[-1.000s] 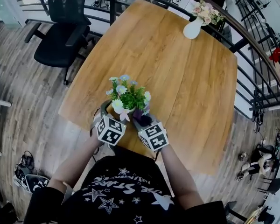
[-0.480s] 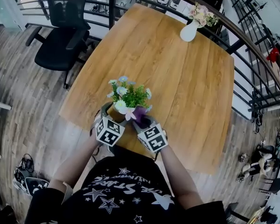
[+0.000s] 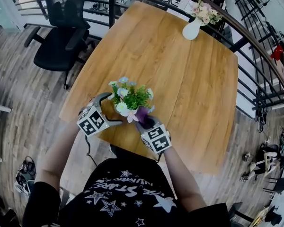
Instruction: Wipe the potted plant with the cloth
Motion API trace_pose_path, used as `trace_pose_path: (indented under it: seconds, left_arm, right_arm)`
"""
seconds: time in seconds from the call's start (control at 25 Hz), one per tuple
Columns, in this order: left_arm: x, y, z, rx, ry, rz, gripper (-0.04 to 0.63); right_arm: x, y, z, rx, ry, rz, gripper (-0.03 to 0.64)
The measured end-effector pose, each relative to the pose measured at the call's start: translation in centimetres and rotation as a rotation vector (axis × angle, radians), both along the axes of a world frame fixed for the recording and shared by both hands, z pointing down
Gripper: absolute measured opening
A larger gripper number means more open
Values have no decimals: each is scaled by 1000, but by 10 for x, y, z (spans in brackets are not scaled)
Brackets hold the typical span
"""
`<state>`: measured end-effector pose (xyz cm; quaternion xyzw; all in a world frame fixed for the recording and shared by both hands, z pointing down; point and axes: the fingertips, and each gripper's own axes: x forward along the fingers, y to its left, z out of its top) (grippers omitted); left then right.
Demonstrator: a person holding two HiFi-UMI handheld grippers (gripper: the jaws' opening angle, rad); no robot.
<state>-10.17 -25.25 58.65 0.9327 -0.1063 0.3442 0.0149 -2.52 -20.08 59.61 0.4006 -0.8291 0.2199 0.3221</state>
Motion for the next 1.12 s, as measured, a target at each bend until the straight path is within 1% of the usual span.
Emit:
trace_pose_path:
  seconds: [0.12,0.24,0.36,0.44,0.48,0.56,0.6,0.8,0.96,1.12]
  left_arm:
    - [9,-2,-2,-15,-15,137,555]
    - [14,-7,5,-28,-67,225,555]
    - [15,-10,13,-34,-103,268,555]
    - [15,-10,16,-26,-106,284,552]
    - [15,-10,16,-20,-106,286,540]
    - [14,-14,16,-6,-101,271,434]
    - [14,-15,16,-1,-98,260,422]
    - [13,-14,15,-9,-98,193,419]
    - [18,-11,14,-15,-95,100,417]
    - [21,-9,16,-26,-95,-1,416]
  right_arm:
    - [2,-2,1,-1,6,-3,87]
    - [4,-3,1,-4,12,4,87]
    - [5,-3,2,-4,17,14,87]
    - [7,-5,3,-2,18,24,87]
    - [8,-5,3,-1,17,30,87]
    - [8,-7,3,-2,16,40,87]
    - [9,-8,2,-1,15,43,87]
    - [10,-11,0,-1,13,63,87]
    - [13,-14,0,6,11,88,87]
    - [10,-10,1,-7,6,70,87]
